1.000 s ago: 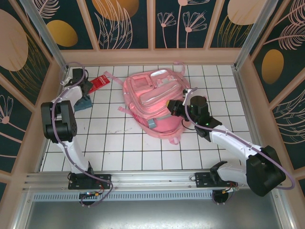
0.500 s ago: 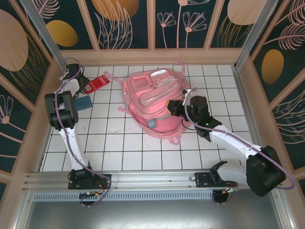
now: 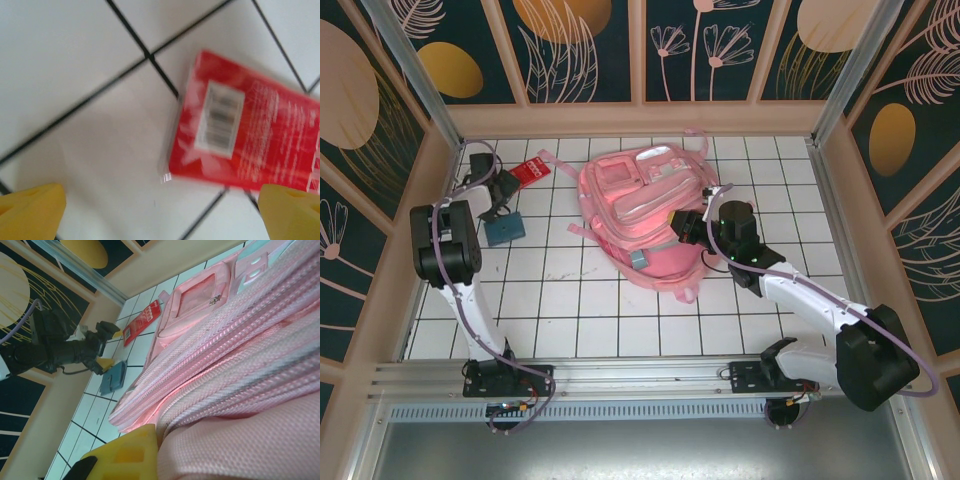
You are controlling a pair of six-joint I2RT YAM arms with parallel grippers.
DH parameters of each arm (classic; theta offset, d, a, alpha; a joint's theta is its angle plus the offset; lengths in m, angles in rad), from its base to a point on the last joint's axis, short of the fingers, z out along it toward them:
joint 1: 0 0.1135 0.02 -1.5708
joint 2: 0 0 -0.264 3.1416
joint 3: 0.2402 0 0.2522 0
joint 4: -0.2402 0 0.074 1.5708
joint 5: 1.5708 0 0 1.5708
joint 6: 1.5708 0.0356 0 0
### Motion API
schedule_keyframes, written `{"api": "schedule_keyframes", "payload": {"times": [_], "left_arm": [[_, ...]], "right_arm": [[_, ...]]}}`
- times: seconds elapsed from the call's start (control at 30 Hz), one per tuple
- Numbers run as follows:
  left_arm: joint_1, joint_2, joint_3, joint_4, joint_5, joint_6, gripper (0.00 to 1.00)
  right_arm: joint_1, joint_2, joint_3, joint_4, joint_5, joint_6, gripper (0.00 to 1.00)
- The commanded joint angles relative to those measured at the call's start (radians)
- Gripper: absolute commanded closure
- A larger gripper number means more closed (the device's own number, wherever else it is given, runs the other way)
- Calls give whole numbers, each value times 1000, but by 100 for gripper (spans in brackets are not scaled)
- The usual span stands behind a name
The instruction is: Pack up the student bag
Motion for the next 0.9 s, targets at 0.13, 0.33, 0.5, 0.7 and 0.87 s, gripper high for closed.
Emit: {"api": "schedule_keyframes", "payload": {"times": [0.13, 0.33, 0.5, 0.7, 0.87], "left_arm": [[-131, -150, -240, 12, 28, -149, 2], [-199, -317, -411, 46, 2, -177, 2], [-205, -460, -480, -14, -75, -147, 2], [-205, -615, -577, -66, -219, -122, 2], [-204, -600, -611, -73, -248, -102, 1]], "right_arm": [[3, -24, 15, 101, -61, -9, 97], [3, -25, 13, 105, -63, -6, 97], [2, -24, 13, 104, -61, -7, 96], [2, -29, 10, 103, -57, -7, 96], [2, -31, 10, 105, -61, -6, 96]]}}
